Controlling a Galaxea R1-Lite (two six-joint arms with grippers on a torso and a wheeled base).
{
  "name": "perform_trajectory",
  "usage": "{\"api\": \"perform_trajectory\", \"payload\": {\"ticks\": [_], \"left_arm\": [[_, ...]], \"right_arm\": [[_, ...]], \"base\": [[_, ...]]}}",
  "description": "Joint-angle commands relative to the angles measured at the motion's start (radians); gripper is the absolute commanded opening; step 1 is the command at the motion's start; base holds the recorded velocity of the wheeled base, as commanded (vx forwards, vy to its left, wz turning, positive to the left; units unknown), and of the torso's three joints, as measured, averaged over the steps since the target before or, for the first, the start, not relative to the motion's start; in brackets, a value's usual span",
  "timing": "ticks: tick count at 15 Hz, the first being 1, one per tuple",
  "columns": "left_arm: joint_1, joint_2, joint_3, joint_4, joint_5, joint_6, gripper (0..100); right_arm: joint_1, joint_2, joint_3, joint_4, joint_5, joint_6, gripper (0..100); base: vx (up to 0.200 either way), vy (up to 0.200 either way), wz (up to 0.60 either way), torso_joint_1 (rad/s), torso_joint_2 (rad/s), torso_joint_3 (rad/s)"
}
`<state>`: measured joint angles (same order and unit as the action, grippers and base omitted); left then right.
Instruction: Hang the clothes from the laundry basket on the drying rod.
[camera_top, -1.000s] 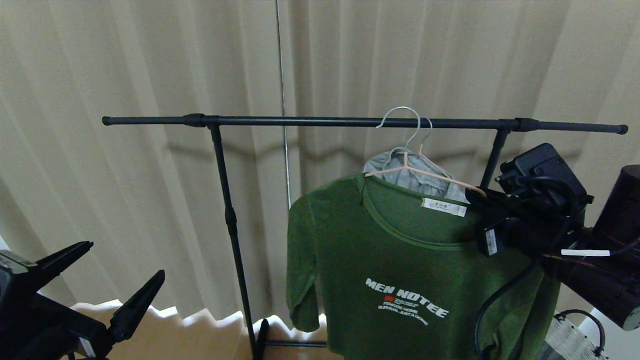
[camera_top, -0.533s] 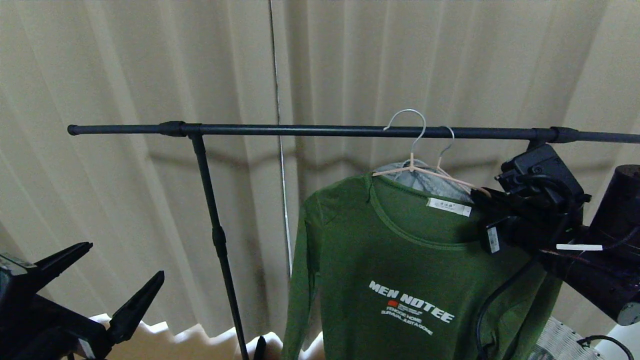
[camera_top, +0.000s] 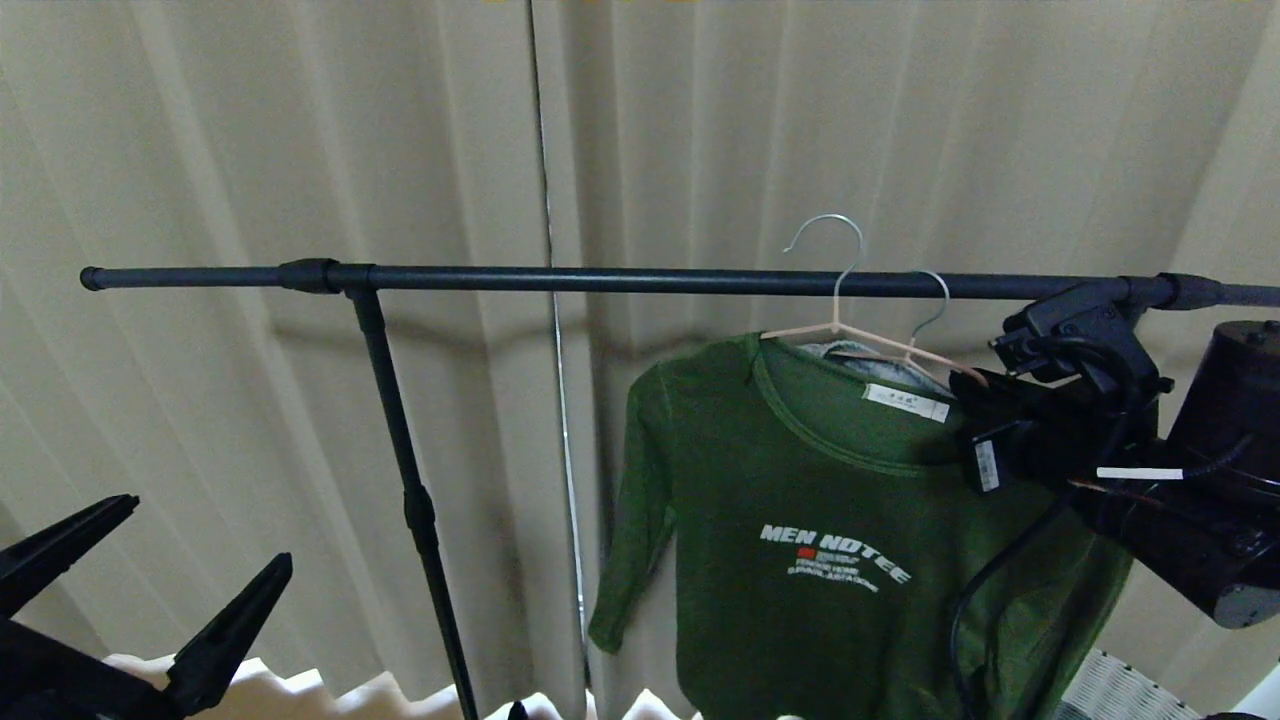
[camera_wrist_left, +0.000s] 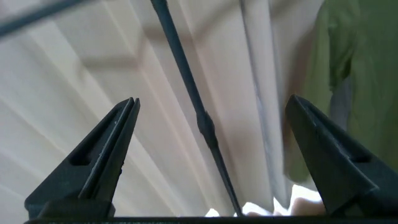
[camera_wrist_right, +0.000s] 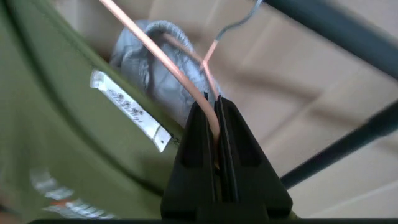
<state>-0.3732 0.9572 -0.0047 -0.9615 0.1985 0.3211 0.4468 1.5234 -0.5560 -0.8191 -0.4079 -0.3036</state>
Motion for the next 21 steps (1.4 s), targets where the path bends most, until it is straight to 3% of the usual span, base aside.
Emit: {"api": "perform_trajectory", "payload": {"ticks": [1,5,8,13,21], "left_arm": [[0.007,-0.163,0.005,0.086,0.009,-0.014,100],[0.148,-0.462,-0.005,0.481,0.021,-0.013,100],[0.168,-0.670,-0.075,0.779,0.018,-0.013,100],[0.171,-0.851,-0.074,0.957,0.030,-0.014,100],[0.171,-0.853,-0.017,0.951,0.022,-0.017,100]], "right_arm": [[-0.022,0.031,-0.012,0.002,0.000,0.000,0],[-0.036,0.070,-0.047,0.003,-0.031,0.000,0],[-0.037,0.119,-0.078,0.008,-0.052,0.000,0],[-0.036,0.207,-0.117,0.008,-0.083,-0.002,0],[-0.013,0.242,-0.136,0.006,-0.092,-0.002,0]], "base": [[0.000,0.000,0.00,0.000,0.00,0.000],[0.000,0.000,0.00,0.000,0.00,0.000],[0.000,0.000,0.00,0.000,0.00,0.000],[0.000,0.000,0.00,0.000,0.00,0.000],[0.000,0.000,0.00,0.000,0.00,0.000]]}}
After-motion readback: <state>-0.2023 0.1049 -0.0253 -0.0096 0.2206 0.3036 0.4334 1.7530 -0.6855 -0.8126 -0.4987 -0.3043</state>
